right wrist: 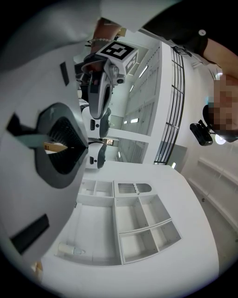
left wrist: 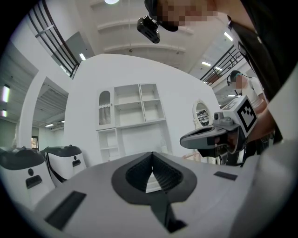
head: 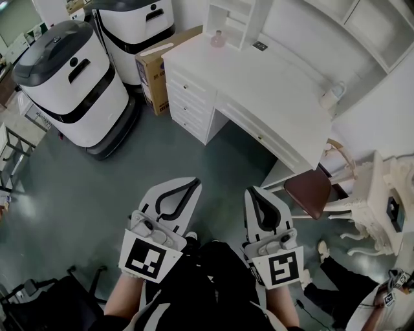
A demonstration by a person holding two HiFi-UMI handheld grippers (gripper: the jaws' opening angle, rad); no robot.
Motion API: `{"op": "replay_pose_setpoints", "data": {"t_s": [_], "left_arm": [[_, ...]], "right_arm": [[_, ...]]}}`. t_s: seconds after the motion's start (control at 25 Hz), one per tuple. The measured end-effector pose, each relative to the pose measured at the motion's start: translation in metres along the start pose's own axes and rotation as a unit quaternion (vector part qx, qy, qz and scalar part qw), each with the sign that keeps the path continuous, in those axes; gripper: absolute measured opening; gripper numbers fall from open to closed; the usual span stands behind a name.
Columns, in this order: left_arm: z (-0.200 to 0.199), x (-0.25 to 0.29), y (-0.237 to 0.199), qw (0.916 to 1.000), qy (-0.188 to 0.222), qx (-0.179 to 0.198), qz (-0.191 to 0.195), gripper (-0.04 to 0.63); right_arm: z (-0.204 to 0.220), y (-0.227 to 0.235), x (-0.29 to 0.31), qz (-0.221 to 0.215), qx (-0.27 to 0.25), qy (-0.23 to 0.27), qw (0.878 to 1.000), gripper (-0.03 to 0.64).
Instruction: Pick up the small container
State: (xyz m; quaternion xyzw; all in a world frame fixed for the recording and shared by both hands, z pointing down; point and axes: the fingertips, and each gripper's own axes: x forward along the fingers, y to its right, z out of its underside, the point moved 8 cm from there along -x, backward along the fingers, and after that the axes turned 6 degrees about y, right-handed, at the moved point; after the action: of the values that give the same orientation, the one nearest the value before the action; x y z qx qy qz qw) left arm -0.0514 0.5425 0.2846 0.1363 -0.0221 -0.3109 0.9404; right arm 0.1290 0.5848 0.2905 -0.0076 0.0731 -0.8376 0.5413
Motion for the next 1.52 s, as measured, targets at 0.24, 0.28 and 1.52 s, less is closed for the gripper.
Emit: {"op": "replay_pose_setpoints", "data": {"t_s": [0.24, 0.28, 1.52], "left_arm": [[0.001, -0.017, -0.014, 0.9999, 0.004, 0.004, -0.01, 0.002], [0.001, -0.019, -0.015, 0.9999, 0.004, 0.004, -0.011, 0.002], [0.01, -0.026, -0.063, 0.9966, -0.014, 0.014, -0.08, 0.002]], "right_arm": [[-0.003, -0.016, 0.01, -0.008, 0.0, 0.009, 1.0, 0.002], [-0.003, -0.018, 0.011, -0.009, -0.002, 0.01, 1.0, 0.002], [0.007, -0.014, 0.081, -0.066, -0.002, 0.018, 0.998, 0.002]]}}
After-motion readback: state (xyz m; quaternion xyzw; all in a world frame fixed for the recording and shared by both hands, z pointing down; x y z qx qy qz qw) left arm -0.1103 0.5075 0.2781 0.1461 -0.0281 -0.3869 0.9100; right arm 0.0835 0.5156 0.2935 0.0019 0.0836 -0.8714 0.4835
